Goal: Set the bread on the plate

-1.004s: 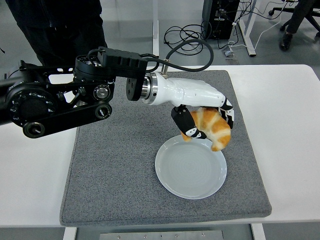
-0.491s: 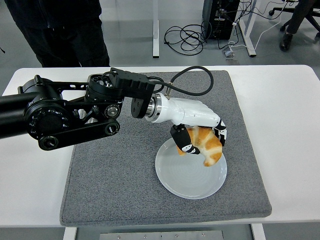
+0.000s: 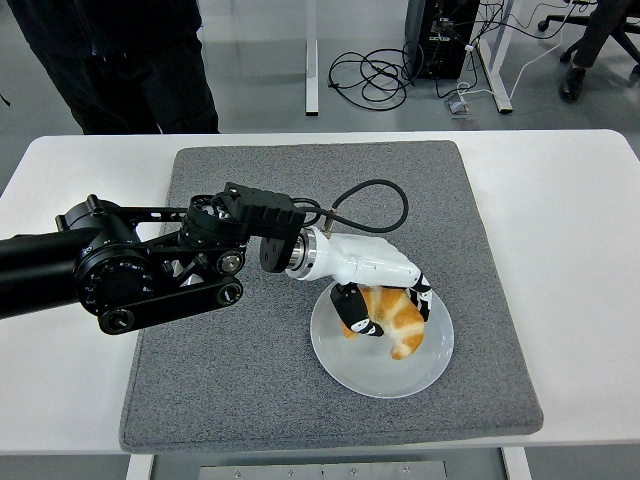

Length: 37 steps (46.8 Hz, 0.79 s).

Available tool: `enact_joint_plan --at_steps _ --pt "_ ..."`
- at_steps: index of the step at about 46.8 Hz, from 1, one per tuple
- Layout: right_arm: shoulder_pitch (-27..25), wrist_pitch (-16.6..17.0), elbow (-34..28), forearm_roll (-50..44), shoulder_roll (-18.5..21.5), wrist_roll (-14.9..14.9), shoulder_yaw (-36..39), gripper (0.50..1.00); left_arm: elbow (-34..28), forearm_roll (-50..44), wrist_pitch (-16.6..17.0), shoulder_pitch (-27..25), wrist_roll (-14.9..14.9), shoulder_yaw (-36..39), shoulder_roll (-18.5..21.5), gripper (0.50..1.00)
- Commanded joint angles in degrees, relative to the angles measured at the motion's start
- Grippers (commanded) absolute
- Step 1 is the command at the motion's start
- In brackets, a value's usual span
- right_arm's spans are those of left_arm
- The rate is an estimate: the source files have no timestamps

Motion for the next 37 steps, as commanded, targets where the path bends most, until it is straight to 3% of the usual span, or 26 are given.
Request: enact_joint_plan --at_steps 1,15,37 --pt "0.00 0.00 0.00 0.00 0.00 0.00 0.04 1.000 0.90 0.73 0.54 1.18 -0.09 -0.01 -0.11 0.500" --pt "0.00 0.00 0.00 0.00 0.00 0.00 -0.05 1.000 3.45 5.12 2.82 5.40 -0.27 0.07 -2.92 0.500" --pt "0.00 0.00 0.00 0.00 0.00 0.00 -0.05 1.000 4.24 5.65 4.23 5.84 -0.44 0.16 -3.27 0.500"
